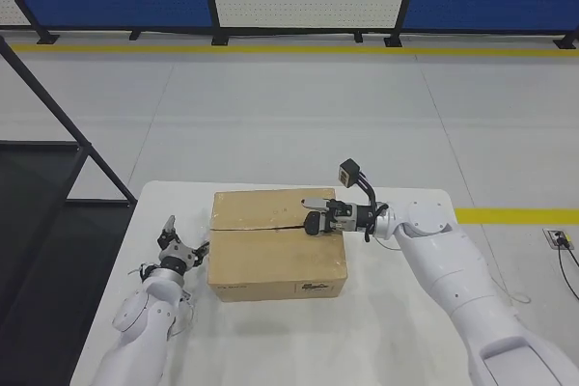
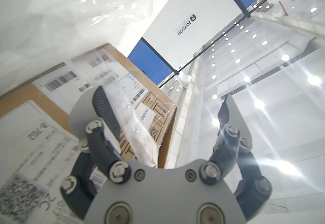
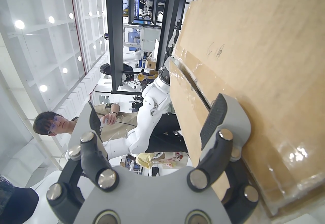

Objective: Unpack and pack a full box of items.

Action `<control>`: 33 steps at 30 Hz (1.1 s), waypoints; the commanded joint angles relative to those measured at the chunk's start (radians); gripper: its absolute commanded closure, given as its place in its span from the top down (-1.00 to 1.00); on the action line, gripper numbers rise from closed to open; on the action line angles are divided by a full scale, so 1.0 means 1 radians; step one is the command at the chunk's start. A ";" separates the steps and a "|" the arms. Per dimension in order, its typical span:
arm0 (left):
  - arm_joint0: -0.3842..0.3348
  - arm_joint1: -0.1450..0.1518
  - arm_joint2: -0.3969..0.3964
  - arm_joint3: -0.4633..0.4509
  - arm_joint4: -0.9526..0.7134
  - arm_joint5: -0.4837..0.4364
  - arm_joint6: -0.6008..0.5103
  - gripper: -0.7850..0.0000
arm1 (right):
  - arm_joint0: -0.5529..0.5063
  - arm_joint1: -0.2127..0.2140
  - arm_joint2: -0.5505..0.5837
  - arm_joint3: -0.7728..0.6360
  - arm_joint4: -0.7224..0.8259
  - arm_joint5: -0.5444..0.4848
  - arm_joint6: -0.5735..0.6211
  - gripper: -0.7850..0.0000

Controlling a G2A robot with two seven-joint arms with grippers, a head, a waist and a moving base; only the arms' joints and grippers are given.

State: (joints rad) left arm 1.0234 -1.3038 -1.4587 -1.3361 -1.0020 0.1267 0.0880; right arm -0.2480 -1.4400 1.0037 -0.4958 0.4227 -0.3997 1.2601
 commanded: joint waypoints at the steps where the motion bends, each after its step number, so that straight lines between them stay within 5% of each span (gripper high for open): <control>1: -0.012 -0.005 0.005 0.013 -0.008 -0.031 0.014 1.00 | 0.000 0.000 0.001 -0.002 -0.002 0.001 -0.001 1.00; 22: -0.093 -0.043 0.003 0.078 0.018 -0.433 0.044 1.00 | 0.010 0.000 0.002 0.001 -0.014 0.018 0.001 1.00; 29: -0.055 -0.043 -0.020 0.032 0.087 -0.472 0.034 1.00 | 0.018 -0.006 -0.002 0.013 -0.012 0.021 0.003 1.00; 33: -0.054 -0.043 -0.026 0.030 0.090 -0.420 0.034 1.00 | 0.023 -0.009 -0.005 0.021 -0.012 0.018 0.006 1.00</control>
State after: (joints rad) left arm 0.9733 -1.3478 -1.4832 -1.3102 -0.9197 -0.3149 0.1229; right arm -0.2257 -1.4484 0.9993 -0.4767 0.4104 -0.3807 1.2653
